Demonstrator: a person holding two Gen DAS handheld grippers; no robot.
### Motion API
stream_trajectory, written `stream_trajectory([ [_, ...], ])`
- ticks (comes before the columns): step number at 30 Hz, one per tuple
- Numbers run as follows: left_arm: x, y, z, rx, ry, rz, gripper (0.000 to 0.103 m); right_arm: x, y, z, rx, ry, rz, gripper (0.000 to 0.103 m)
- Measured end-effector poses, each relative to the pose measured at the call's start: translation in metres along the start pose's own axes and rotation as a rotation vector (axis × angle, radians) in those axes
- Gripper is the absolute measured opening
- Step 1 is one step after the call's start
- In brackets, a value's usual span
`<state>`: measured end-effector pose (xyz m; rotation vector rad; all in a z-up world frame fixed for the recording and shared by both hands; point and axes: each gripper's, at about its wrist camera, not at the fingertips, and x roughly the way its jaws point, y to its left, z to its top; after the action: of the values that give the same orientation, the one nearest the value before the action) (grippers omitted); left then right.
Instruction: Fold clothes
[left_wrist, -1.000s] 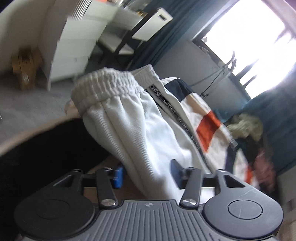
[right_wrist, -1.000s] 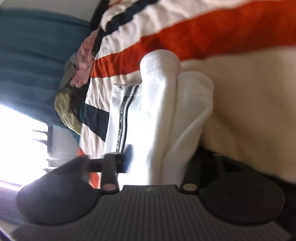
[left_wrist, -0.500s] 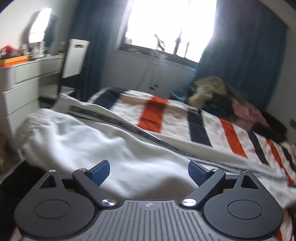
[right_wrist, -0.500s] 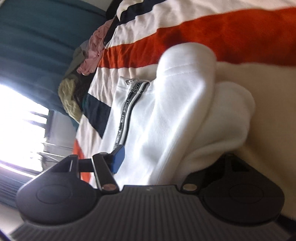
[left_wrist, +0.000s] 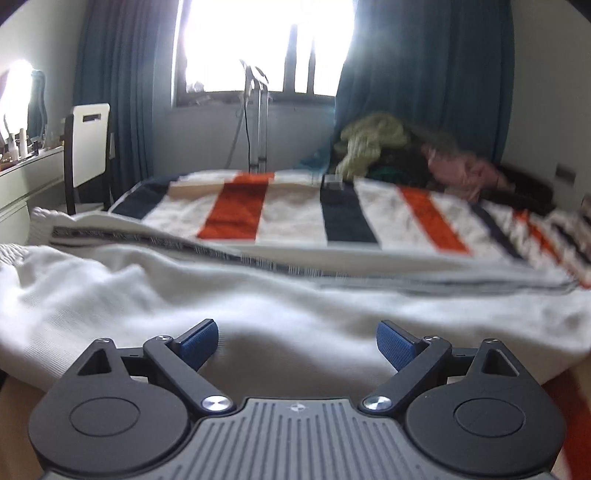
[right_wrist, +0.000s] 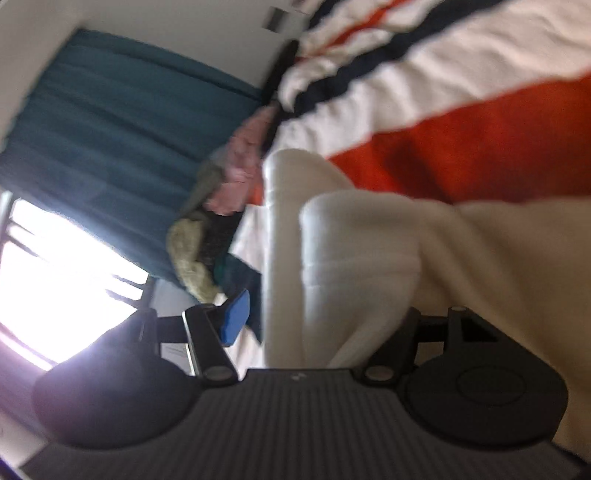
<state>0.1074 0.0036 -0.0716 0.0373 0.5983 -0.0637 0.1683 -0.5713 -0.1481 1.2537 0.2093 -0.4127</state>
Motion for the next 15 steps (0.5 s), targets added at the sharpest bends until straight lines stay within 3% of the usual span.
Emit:
stream_trajectory([
  [2,0.013,-0.005,-0.007,0.047,0.073,0.025,0.095,0.004,-0.006,0.001,0.023,0.012,-0.074,0.063],
  [4,0.021,-0.008,-0.014,0.075,0.117,0.028,0.097,0.005,-0.008,0.004,-0.004,0.019,-0.164,0.033],
  [7,0.026,-0.006,-0.017,0.077,0.143,0.025,0.098,0.006,-0.008,0.006,-0.046,0.033,-0.208,0.022],
  [11,0.028,-0.002,-0.018,0.065,0.146,0.019,0.1,0.0,0.019,-0.001,-0.209,-0.004,-0.244,0.019],
  [15,0.027,0.0,-0.015,0.064,0.142,0.019,0.1,-0.014,0.063,-0.02,-0.427,-0.086,-0.181,0.016],
])
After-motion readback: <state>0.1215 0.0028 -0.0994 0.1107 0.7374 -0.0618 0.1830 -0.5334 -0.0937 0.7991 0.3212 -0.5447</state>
